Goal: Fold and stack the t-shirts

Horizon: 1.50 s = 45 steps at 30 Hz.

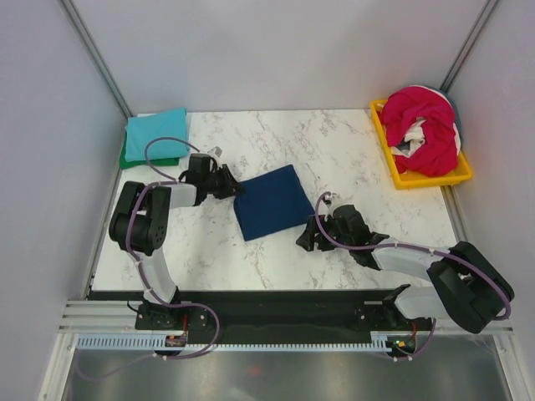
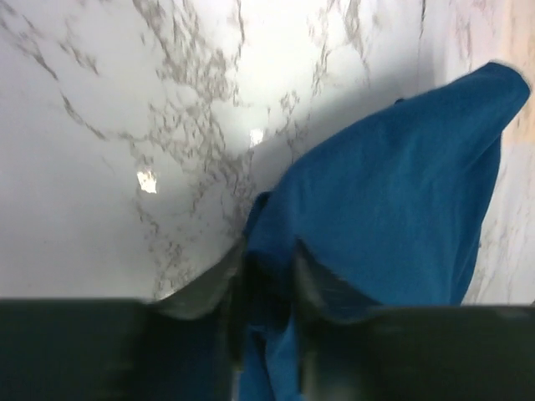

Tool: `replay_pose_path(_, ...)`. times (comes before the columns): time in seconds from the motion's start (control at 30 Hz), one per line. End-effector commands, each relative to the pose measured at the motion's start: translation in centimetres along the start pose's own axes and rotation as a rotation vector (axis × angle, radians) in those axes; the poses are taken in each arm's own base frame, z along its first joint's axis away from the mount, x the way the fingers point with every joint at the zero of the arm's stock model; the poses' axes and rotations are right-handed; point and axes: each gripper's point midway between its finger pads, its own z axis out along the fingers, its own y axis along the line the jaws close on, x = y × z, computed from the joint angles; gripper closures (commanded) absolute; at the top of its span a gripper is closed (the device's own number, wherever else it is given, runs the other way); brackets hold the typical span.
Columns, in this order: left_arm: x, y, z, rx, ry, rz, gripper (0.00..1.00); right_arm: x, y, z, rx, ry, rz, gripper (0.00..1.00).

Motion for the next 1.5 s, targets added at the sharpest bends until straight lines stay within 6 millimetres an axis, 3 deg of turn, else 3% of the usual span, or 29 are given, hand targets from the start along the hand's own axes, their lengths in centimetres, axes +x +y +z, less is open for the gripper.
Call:
replay_pose_path(0.0,2.6,-0.1,0.0,0.054,0.087,-0.006,0.77,-0.5,-0.5,0.7,0.025,-0.032,0.006,0.22)
replay_pose_path(0.07,1.5,-1.0,-0.4,0.068,0.071,0.006,0.98,-0.6,-0.3,0.9,0.023,-0.024,0.004,0.22)
replay_pose_path(0.17,0.0,-1.6,-1.5,0.022,0.064,0.019,0.98,-0.5,-0.4,0.9,0.023,-0.024,0.001,0.22)
replay_pose_path(0.2,-1.9,-2.3,-1.8,0.006,0.029,0.041,0.98,-0.7,-0.3,0.8,0.017,-0.031,-0.001,0.22)
replay_pose_path(0.27,-2.6,-2.4,-2.9,-0.048,0.051,0.065,0.98,-0.6,-0.3,0.7,0.014,-0.036,0.000,0.22)
replay_pose_path(0.3,-5.2,-3.4,-3.3,-0.060,0.009,0.096,0.98,-0.6,-0.2,0.6,0.010,-0.041,-0.001,0.22)
replay_pose_path(0.33,-4.8,-3.0,-4.0,-0.098,0.063,0.093,0.98,-0.6,-0.3,0.5,0.012,-0.044,0.001,0.22)
replay_pose_path(0.37,-7.0,-3.9,-4.1,-0.088,0.050,0.151,0.98,-0.6,-0.3,0.5,0.010,-0.047,0.000,0.22)
replay_pose_path(0.4,-7.4,-4.2,-4.2,-0.082,0.074,0.172,0.98,-0.8,-0.2,0.4,0.006,-0.053,0.001,0.22)
replay_pose_path(0.53,-9.5,-1.9,-5.2,-0.201,0.129,0.224,0.98,-0.6,-0.3,0.3,0.006,-0.053,0.000,0.22)
replay_pose_path(0.93,-21.8,4.0,-12.9,-0.649,-0.148,0.382,0.98,-0.5,-0.4,0.0,-0.027,-0.058,0.013,0.22)
replay_pose_path(1.0,-23.0,5.0,-14.1,-0.705,-0.180,0.376,0.98,-0.6,-0.4,0.0,-0.032,-0.059,0.016,0.22)
replay_pose_path(1.3,-29.0,6.2,-17.8,-0.770,-0.335,0.429,0.98,-0.6,-0.6,0.0,-0.056,-0.048,0.025,0.21)
replay_pose_path(1.47,-31.4,5.2,-19.1,-0.758,-0.411,0.452,0.98,-0.5,-0.5,0.0,-0.068,-0.042,0.031,0.21)
